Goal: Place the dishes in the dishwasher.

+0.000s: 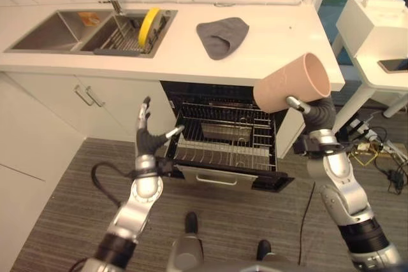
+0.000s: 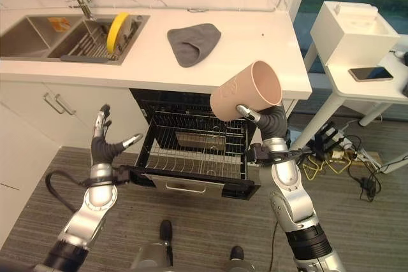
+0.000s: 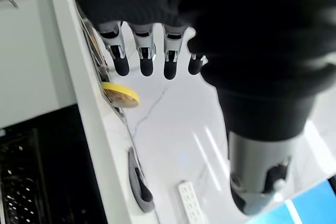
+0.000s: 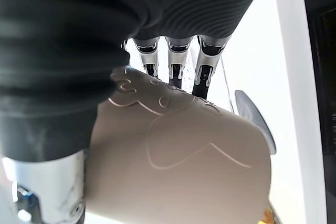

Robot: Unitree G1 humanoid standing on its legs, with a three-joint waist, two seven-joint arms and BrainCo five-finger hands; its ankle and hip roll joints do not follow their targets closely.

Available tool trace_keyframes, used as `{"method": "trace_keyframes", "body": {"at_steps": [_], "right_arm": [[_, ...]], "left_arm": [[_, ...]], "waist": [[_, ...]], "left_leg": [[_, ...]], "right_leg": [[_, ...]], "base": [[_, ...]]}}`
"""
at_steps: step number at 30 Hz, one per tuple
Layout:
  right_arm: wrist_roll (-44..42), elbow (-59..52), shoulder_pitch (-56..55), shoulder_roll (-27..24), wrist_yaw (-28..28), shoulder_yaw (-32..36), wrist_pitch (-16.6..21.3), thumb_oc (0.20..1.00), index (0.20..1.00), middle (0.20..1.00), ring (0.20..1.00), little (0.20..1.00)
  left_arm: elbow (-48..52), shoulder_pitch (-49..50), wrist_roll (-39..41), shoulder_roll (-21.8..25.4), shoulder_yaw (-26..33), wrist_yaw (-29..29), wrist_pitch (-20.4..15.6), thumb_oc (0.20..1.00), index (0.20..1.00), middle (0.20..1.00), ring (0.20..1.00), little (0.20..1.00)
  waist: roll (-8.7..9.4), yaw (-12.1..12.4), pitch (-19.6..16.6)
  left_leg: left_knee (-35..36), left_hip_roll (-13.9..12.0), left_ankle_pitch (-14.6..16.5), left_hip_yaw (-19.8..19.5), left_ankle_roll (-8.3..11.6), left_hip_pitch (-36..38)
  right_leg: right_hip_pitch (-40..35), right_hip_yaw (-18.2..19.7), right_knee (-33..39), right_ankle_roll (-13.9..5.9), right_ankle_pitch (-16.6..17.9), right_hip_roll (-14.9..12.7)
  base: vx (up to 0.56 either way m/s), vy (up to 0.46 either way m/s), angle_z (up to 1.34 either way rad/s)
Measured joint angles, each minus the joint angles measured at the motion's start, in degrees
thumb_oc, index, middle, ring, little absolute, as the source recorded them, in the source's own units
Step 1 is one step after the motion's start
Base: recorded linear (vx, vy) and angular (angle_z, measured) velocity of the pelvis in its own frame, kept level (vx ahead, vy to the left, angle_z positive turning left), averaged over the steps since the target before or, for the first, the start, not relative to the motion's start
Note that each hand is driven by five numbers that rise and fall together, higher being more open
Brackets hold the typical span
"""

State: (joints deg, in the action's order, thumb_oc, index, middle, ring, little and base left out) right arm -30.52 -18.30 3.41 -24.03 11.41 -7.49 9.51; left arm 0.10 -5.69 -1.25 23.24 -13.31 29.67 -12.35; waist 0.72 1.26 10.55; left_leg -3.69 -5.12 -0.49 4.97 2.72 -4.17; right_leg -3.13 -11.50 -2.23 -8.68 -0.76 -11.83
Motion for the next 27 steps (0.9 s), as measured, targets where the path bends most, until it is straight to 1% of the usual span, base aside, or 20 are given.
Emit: {"method": "trace_keyframes", "body": {"at_steps": [1, 2, 3, 4, 5, 6, 7, 8, 9, 11, 12, 13, 14, 16, 17, 18, 19, 22, 25, 27], "right_arm": [[-0.08, -1.93, -3.81, 0.06, -0.82, 0.67, 0.02, 0.2, 0.2, 0.2, 0.2, 0.2], [-0.08, -3.34, -7.26, 0.62, -1.84, 1.4, -0.01, 0.2, 0.2, 0.2, 0.2, 0.2], [-0.06, -4.92, -9.45, 1.33, -2.57, 1.78, -0.03, 0.2, 0.2, 0.2, 0.2, 0.2], [0.05, -5.41, -9.83, 1.68, -3.56, 1.79, 0.07, 0.2, 0.2, 0.2, 0.2, 0.2], [0.08, -5.44, -9.6, 1.16, -4.55, 1.98, 0.15, 0.2, 0.2, 0.2, 0.2, 0.2], [0.11, -4.93, -8.14, 0.71, -5.36, 1.77, 0.12, 0.2, 0.2, 0.2, 0.2, 0.2], [0.13, -3.34, -3.07, 0.88, -7.3, 1.1, 0.11, 0.2, 0.2, 0.2, 0.2, 0.2], [0.16, -2.02, -1.17, 0.55, -8.17, 1.38, 0.13, 0.2, 0.2, 0.2, 0.2, 0.2], [0.16, -0.79, -0.55, 0.08, -8.51, 1.53, 0.1, 0.2, 0.2, 0.2, 0.2, 0.2], [0.28, 0.0, -0.9, -1.21, -8.95, 2.98, -1.25, 0.2, 0.2, 0.2, 0.2, 0.2], [1.4, 0.65, 0.99, -2.57, -9.33, 3.61, -3.5, 0.2, 0.2, 0.2, 0.2, 0.2], [1.53, 1.13, 1.95, -2.87, -9.48, 3.4, -4.43, 0.2, 0.2, 0.2, 0.2, 0.2], [1.98, 1.71, 2.8, -4.03, -9.8, 3.52, -5.95, 0.2, 0.2, 0.2, 0.2, 0.2], [2.34, 2.25, 2.14, -6.1, -9.63, 3.74, -7.52, 0.2, 0.2, 0.2, 0.2, 0.2], [2.45, 2.32, 2.19, -7.09, -9.61, 3.97, -7.65, 0.2, 0.2, 0.2, 0.2, 0.2], [2.74, 2.3, 2.48, -7.92, -9.58, 4.57, -7.61, 0.2, 0.2, 0.2, 0.2, 0.2], [3.32, 2.42, 2.47, -8.2, -9.57, 4.99, -7.65, 0.2, 0.2, 0.2, 0.2, 0.2], [4.91, 2.82, 2.55, -8.22, -9.74, 5.15, -7.66, 0.2, 0.2, 0.2, 0.2, 0.2], [5.93, 4.35, 2.55, -8.24, -9.91, 5.16, -7.79, 0.2, 0.2, 0.2, 0.2, 0.2], [7.05, 4.42, 2.78, -8.47, -10.51, 5.2, -7.81, 0.2, 0.2, 0.2, 0.2, 0.2]], "left_arm": [[0.1, 0.13, 0.09, 0.14, 0.35, -1.2, 0.0, 1.0, 1.0, 1.0, 1.0, 1.0], [0.12, 1.19, 0.11, 0.5, 0.62, -2.57, 0.37, 1.0, 1.0, 1.0, 1.0, 1.0], [0.35, 2.82, 0.1, 1.25, 1.52, -4.14, 1.03, 1.0, 1.0, 1.0, 1.0, 1.0], [0.72, 4.81, 0.12, 2.36, 2.74, -5.33, 1.53, 1.0, 1.0, 1.0, 1.0, 1.0], [1.94, 5.82, 0.11, 4.12, 3.38, -6.4, 2.27, 1.0, 1.0, 1.0, 1.0, 1.0], [2.83, 6.28, 0.09, 5.58, 4.9, -7.03, 2.59, 1.0, 1.0, 1.0, 1.0, 1.0], [2.32, 5.96, 0.08, 8.16, 8.11, -7.15, 4.33, 1.0, 1.0, 1.0, 1.0, 1.0], [1.94, 5.17, -0.1, 8.88, 8.09, -7.17, 5.63, 1.0, 1.0, 1.0, 1.0, 1.0], [2.12, 4.95, -0.36, 9.21, 7.16, -7.51, 6.11, 1.0, 1.0, 1.0, 1.0, 1.0], [4.46, 5.68, -2.36, 8.95, 6.23, -9.35, 6.7, 1.0, 1.0, 1.0, 1.0, 1.0], [5.18, 5.59, -2.72, 9.27, 5.61, -11.55, 7.59, 1.0, 1.0, 1.0, 1.0, 1.0], [5.13, 5.7, -2.73, 9.1, 5.28, -12.35, 7.99, 1.0, 1.0, 1.0, 1.0, 1.0], [5.69, 6.7, -2.81, 9.03, 5.24, -13.81, 8.41, 1.0, 1.0, 1.0, 1.0, 1.0], [5.66, 7.73, -3.99, 8.86, 4.57, -15.35, 8.71, 1.0, 1.0, 1.0, 1.0, 1.0], [5.66, 7.56, -4.73, 8.86, 4.08, -16.16, 8.7, 1.0, 1.0, 1.0, 1.0, 1.0], [5.62, 6.47, -5.6, 8.94, 3.71, -16.77, 8.71, 1.0, 1.0, 1.0, 1.0, 1.0], [5.56, 5.2, -6.76, 9.02, 3.46, -17.25, 8.75, 1.0, 1.0, 1.0, 1.0, 1.0], [5.35, 2.42, -6.88, 10.23, 1.83, -19.39, 8.9, 1.0, 1.0, 1.0, 1.0, 1.0], [5.31, 2.34, -8.97, 11.43, 1.49, -21.0, 10.1, 1.0, 1.0, 1.0, 1.0, 1.0], [5.24, 1.99, -9.04, 12.49, 0.57, -22.01, 10.59, 1.0, 1.0, 1.0, 1.0, 1.0]], "waist": [[1.04, -0.89, 0.74], [1.23, -1.39, 1.08], [1.28, -1.84, 1.25], [0.98, -2.38, 1.43], [0.9, -2.51, 1.41], [0.97, -2.14, 1.41], [1.71, -1.41, 1.39], [2.58, -1.79, 1.06], [2.22, -2.44, 1.07], [1.77, -1.88, 1.1], [2.04, -0.1, 0.9], [1.8, 0.45, 0.99], [0.83, 0.77, 1.04], [0.06, 0.23, 1.26], [-0.41, -0.65, 1.31], [-1.72, -1.45, 1.96], [-2.28, -1.87, 2.57], [-2.73, -2.31, 5.31], [-3.15, -2.47, 8.2], [-3.45, -2.47, 8.71]], "left_leg": [[2.85, 1.44, -1.12, 0.61, 0.35, 2.92], [4.24, 2.33, -1.6, 0.99, -0.42, 5.19], [4.34, 3.01, -0.63, 1.75, -1.88, 6.79], [4.81, 3.55, 0.15, 1.94, -2.98, 9.07], [5.89, 3.55, 0.63, 1.9, -3.64, 11.01], [7.11, 3.47, 0.62, 2.43, -3.61, 11.53], [8.44, 3.79, 0.58, 3.76, -3.57, 11.77], [8.43, 4.6, 0.59, 4.1, -3.6, 11.55], [8.43, 4.98, 0.82, 4.01, -3.93, 11.82], [8.38, 4.89, 1.11, 3.21, -3.65, 12.66], [8.33, 5.04, 1.94, 2.5, -2.4, 13.02], [8.23, 4.83, 2.13, 2.4, -2.1, 13.18], [7.36, 3.83, 2.55, 2.65, -1.47, 12.82], [3.02, 2.05, 3.18, 3.3, -0.68, 10.88], [1.15, 1.06, 4.09, 3.07, -0.87, 9.15], [0.98, -0.34, 4.92, 2.8, -0.12, 8.1], [1.34, -1.13, 5.11, 2.59, 0.31, 7.12], [1.6, -1.57, 4.02, 2.09, 2.11, 4.85], [1.56, -1.58, 3.64, 2.09, 2.56, 3.82], [1.43, -1.53, 3.26, 2.12, 2.62, 2.16]], "right_leg": [[0.43, 0.11, -4.03, -0.29, -0.86, -1.91], [2.58, 0.15, -10.45, -0.18, -0.74, -2.98], [6.97, 0.86, -20.72, 0.47, 0.06, -4.82], [10.32, 2.17, -28.34, 1.9, 1.4, -5.92], [11.78, 3.58, -29.48, 1.47, 0.45, -4.88], [12.59, 3.01, -26.23, 1.15, 0.26, -3.47], [14.05, 2.54, -12.19, 0.37, 0.29, 0.17], [14.0, 2.84, -7.24, 0.85, 2.3, 0.38], [13.84, 2.96, -6.42, 1.22, 4.21, 0.25], [11.35, 2.63, -4.08, 1.6, 5.29, 0.46], [8.37, 2.65, -1.13, 3.01, 8.61, 0.47], [7.07, 2.64, 1.14, 2.14, 7.8, 0.96], [5.92, 3.0, 3.15, 2.13, 7.78, 2.42], [5.65, 3.43, 3.6, 3.39, 7.76, 3.84], [6.29, 3.46, 3.43, 4.12, 7.36, 4.63], [7.85, 3.36, 2.76, 4.74, 7.3, 6.15], [9.34, 3.24, 2.47, 5.2, 7.63, 6.9], [12.06, 3.2, 1.94, 6.11, 8.46, 7.3], [13.12, 3.31, 2.04, 5.82, 8.59, 7.26], [14.71, 3.34, 2.15, 6.09, 8.57, 7.18]], "base": [[0.21, 0.269, 0.08], [0.2, 0.209, -0.06], [0.17, 0.092, -0.14], [0.16, -0.006, -0.02], [0.15, -0.089, 0.06], [0.14, -0.226, -0.2], [0.11, -0.219, -0.2], [0.11, -0.233, 0.0], [0.05, -0.126, 0.4], [0.07, -0.136, 0.46], [0.09, -0.113, 0.29], [0.07, -0.095, -0.01], [-0.04, -0.035, -0.28], [-0.1, -0.043, -0.3], [-0.12, -0.045, -0.16], [-0.11, -0.038, -0.07], [-0.1, -0.028, -0.03], [-0.08, 0.007, 0.0], [-0.08, 0.033, -0.01], [-0.12, 0.073, -0.02]]}}
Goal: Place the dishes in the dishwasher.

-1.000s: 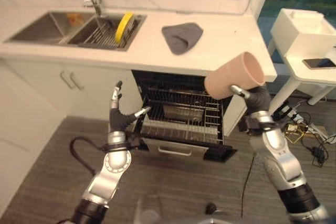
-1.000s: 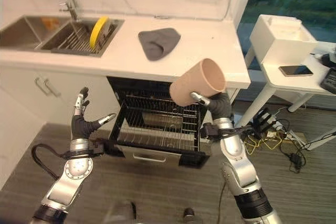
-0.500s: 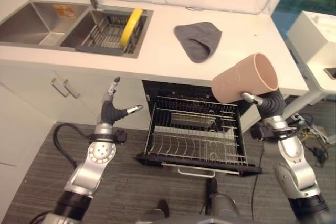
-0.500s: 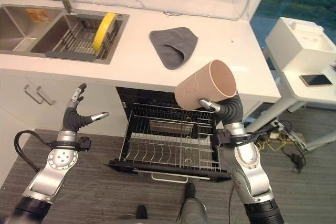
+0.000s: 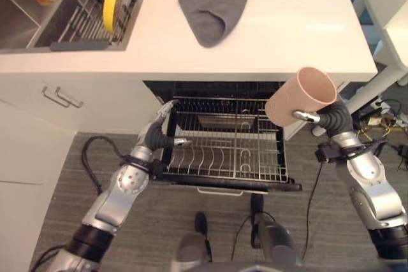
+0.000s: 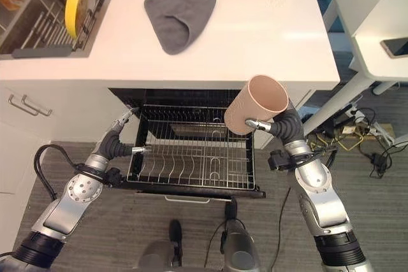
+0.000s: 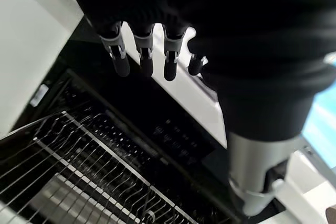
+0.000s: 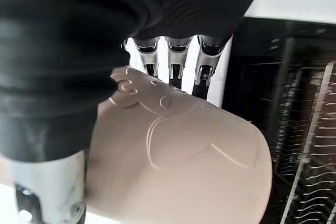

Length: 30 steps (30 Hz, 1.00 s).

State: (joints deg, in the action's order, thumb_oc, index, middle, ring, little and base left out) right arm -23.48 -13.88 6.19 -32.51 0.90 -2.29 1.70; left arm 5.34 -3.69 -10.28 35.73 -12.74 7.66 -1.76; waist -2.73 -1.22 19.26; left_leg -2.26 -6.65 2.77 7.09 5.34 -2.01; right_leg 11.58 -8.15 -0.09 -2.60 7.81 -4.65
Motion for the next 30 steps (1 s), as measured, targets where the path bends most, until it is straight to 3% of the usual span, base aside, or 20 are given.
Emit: {"method": "trace_keyframes", "body": {"at_steps": [2, 4, 9, 21, 23, 26, 30], "right_arm": [[1.61, 0.11, 1.03, -1.57, -0.94, -0.11, -0.01, 0.2, 0.2, 0.2, 0.2, 0.2], [4.07, 0.49, 4.55, -6.28, -1.35, -0.21, -0.09, 0.2, 0.2, 0.2, 0.2, 0.2], [9.35, 2.48, 13.41, -10.61, -1.63, -1.81, -1.41, 0.2, 0.2, 0.2, 0.2, 0.2], [15.51, 13.26, 18.87, -10.61, 0.12, -5.0, -2.66, 0.2, 0.2, 0.2, 0.2, 0.2], [15.61, 14.48, 20.6, -10.8, 0.11, -5.83, -2.72, 0.2, 0.2, 0.2, 0.2, 0.2], [15.6, 15.0, 21.75, -10.9, 0.01, -6.23, -3.77, 0.2, 0.2, 0.2, 0.2, 0.2], [15.5, 21.57, 26.76, -10.92, -0.88, -8.69, -3.87, 0.2, 0.2, 0.2, 0.2, 0.2]], "left_arm": [[-0.02, -1.76, -0.86, 2.82, -2.66, -2.64, 0.56, 1.0, 1.0, 1.0, 1.0, 1.0], [-0.19, -3.85, -1.84, 6.18, -4.59, -4.69, 1.59, 1.0, 1.0, 1.0, 1.0, 1.0], [-2.83, -12.1, -2.07, 7.77, -7.51, -5.34, 4.1, 1.0, 1.0, 1.0, 1.0, 1.0], [-11.1, -16.7, -1.84, 6.74, -10.07, -5.75, 8.08, 1.0, 1.0, 1.0, 1.0, 1.0], [-13.13, -17.15, -1.64, 5.91, -11.13, -8.26, 11.1, 1.0, 1.0, 1.0, 1.0, 1.0], [-17.64, -15.11, 2.46, 2.6, -11.72, -18.12, 18.72, 1.0, 1.0, 1.0, 1.0, 1.0], [-21.3, -19.39, -1.81, 3.91, -16.42, -26.36, 20.41, 1.0, 1.0, 1.0, 1.0, 1.0]], "waist": [[-0.38, -0.14, 2.05], [-1.18, -0.18, 4.72], [-1.46, -1.51, 10.63], [-0.7, -1.2, 11.23], [-0.69, -1.11, 11.23], [-0.69, -0.83, 11.22], [-0.62, -0.05, 11.15]], "left_leg": [[-0.4, 0.32, -0.36, 0.07, 0.1, -1.78], [-2.16, 0.75, -0.49, 0.99, 0.11, -4.6], [-5.33, 1.31, 0.0, 1.43, -0.37, -8.42], [-6.72, 1.5, 0.08, 1.3, -0.3, -10.82], [-6.87, 1.42, 0.07, 1.3, -0.29, -10.74], [-6.75, 1.32, 0.1, 1.25, -0.3, -9.55], [-6.76, 1.59, 0.11, 1.27, -0.32, -8.87]], "right_leg": [[1.75, 0.47, 0.08, -0.2, 1.54, -0.15], [4.32, 1.33, 0.02, 0.59, 3.36, -0.54], [7.5, 2.63, -1.02, 0.87, 4.4, -1.04], [8.72, 2.68, 0.18, 1.05, 5.78, -1.13], [8.57, 2.61, 0.18, 1.08, 5.83, -1.18], [7.09, 2.42, 0.65, 1.08, 5.82, -1.1], [6.26, 2.45, 1.03, 1.07, 5.82, -1.32]], "base": [[-0.15, 0.095, -0.07], [-0.15, 0.091, -0.18], [-0.14, 0.061, -0.07], [-0.07, -0.006, 0.0], [0.0, 0.0, 0.0], [0.0, -0.004, 0.01], [0.0, 0.0, 0.01]]}}
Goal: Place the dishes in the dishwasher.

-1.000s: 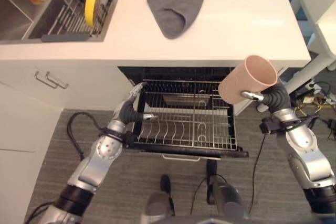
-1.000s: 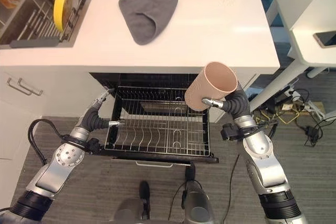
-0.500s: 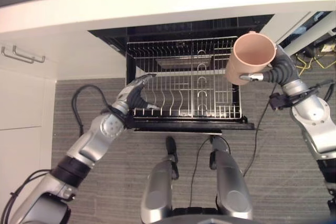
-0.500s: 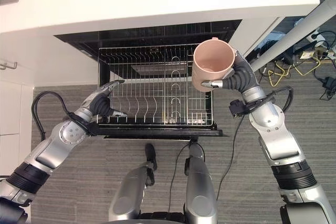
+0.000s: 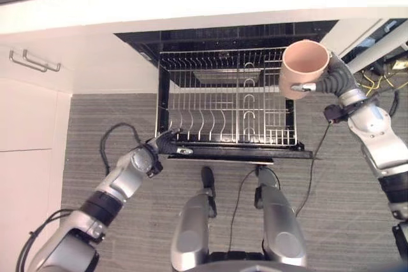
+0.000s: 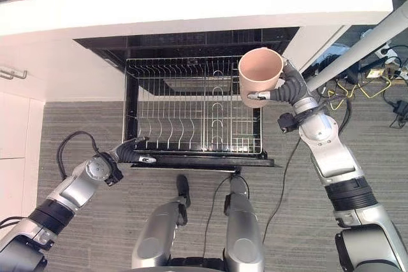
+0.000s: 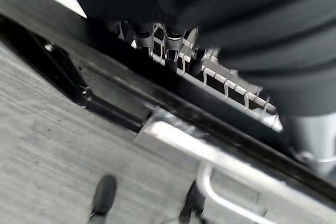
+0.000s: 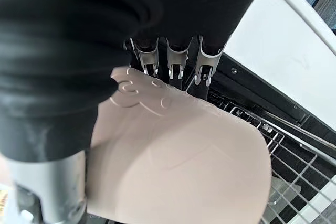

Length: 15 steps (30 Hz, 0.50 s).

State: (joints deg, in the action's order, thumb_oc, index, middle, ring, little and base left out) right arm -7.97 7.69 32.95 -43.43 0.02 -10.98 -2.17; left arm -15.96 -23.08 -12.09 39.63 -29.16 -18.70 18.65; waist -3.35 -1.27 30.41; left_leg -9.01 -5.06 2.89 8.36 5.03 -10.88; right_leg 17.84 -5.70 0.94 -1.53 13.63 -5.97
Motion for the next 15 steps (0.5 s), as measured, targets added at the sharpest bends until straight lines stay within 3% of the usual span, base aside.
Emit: {"method": "trace_keyframes", "body": {"at_steps": [6, 15], "right_arm": [[-0.02, 5.68, 5.57, -0.04, -1.7, -3.27, -0.08, 0.2, 0.2, 0.2, 0.2, 0.2], [-2.26, 17.28, 11.79, 0.01, -4.55, -6.72, -3.53, 0.2, 0.2, 0.2, 0.2, 0.2]], "left_arm": [[-1.38, -2.61, -5.38, 1.38, -3.25, -8.3, 1.45, 1.0, 1.0, 1.0, 1.0, 1.0], [-2.46, -2.72, -6.86, 2.23, -5.26, -7.44, -2.25, 1.0, 1.0, 1.0, 1.0, 1.0]], "waist": [[-0.02, -0.11, -0.06], [-0.67, 0.3, -0.32]], "left_leg": [[-0.14, 0.2, 0.15, 0.05, -0.21, -0.02], [-0.16, 0.64, 0.21, 0.2, -0.3, 0.09]], "right_leg": [[0.0, 0.17, 0.07, -0.01, 0.14, 0.03], [0.0, 0.16, 0.06, 0.15, 0.22, -0.43]], "base": [[0.0, 0.007, -0.01], [0.0, 0.05, 0.0]]}}
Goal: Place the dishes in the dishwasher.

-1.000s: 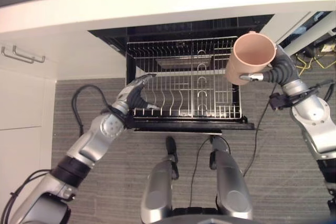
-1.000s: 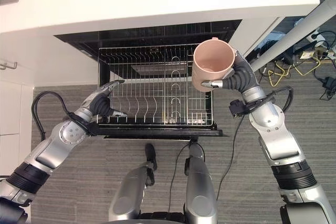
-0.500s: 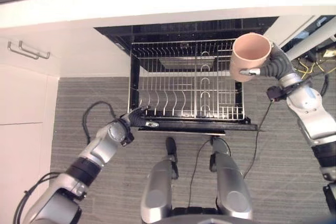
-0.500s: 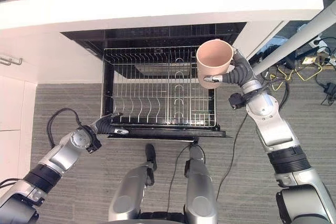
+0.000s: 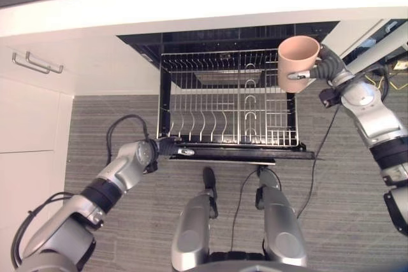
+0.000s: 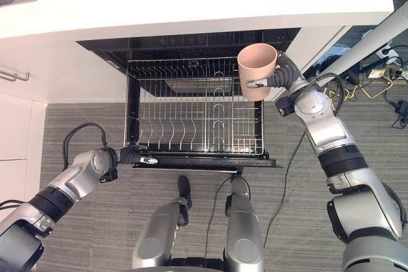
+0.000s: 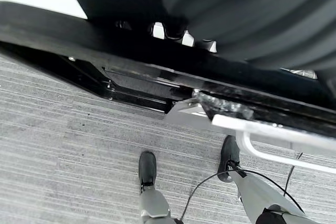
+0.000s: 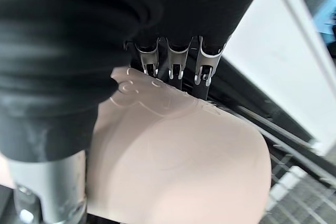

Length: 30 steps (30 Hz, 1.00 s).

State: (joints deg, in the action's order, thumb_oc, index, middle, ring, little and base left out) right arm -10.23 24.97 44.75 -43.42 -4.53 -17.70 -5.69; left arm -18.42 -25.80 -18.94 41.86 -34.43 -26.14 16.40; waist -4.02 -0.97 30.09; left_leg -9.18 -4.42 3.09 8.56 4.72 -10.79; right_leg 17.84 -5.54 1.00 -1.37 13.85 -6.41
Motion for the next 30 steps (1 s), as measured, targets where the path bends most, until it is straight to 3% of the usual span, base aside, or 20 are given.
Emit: {"method": "trace_keyframes", "body": {"at_steps": [6, 15, 21, 30], "right_arm": [[-1.4, 8.62, 0.92, 0.34, -0.22, -2.24, -2.72, 0.2, 0.2, 0.2, 0.2, 0.2], [-2.29, 15.64, 3.85, 2.6, -1.65, -4.44, -6.43, 0.2, 0.2, 0.2, 0.2, 0.2], [-2.33, 22.53, 8.46, 4.85, -1.88, -6.47, -9.18, 0.2, 0.2, 0.2, 0.2, 0.2], [-2.24, 40.0, 16.84, 7.21, -1.3, -6.55, -10.74, 0.2, 0.2, 0.2, 0.2, 0.2]], "left_arm": [[-0.82, 1.23, 0.1, -2.36, -1.83, 3.72, -1.89, 1.0, 1.0, 1.0, 1.0, 1.0], [2.5, 3.93, 6.35, -2.58, -1.65, 10.59, -3.52, 1.0, 1.0, 1.0, 1.0, 1.0], [4.55, 5.12, 9.65, -3.08, -1.68, 14.9, -5.03, 1.0, 1.0, 1.0, 1.0, 1.0], [5.36, 4.69, 11.59, -3.69, -3.51, 18.94, -5.37, 1.0, 1.0, 1.0, 1.0, 1.0]], "waist": [[-4.29, 1.65, -2.57], [-5.67, 2.48, -2.87], [-7.03, 4.38, -2.85], [-8.22, 4.8, -2.83]], "left_leg": [[0.01, 0.12, 0.07, -0.13, -0.11, 0.06], [-0.03, 0.79, 0.16, -0.09, -0.37, 0.54], [0.05, 1.02, 0.18, -0.26, -0.44, 0.38], [-0.07, 1.78, -0.07, -1.15, -0.79, -0.16]], "right_leg": [[-0.1, -0.1, -0.08, 0.25, -0.17, -0.12], [-0.57, -0.13, -0.02, 0.77, -0.88, -0.97], [-0.52, -0.46, 0.07, 0.63, -0.91, -1.05], [-0.5, -1.2, -0.02, -0.03, -0.75, -2.17]], "base": [[0.02, 0.03, 0.01], [0.01, 0.012, 0.0], [0.0, 0.003, 0.01], [0.01, 0.023, 0.06]]}}
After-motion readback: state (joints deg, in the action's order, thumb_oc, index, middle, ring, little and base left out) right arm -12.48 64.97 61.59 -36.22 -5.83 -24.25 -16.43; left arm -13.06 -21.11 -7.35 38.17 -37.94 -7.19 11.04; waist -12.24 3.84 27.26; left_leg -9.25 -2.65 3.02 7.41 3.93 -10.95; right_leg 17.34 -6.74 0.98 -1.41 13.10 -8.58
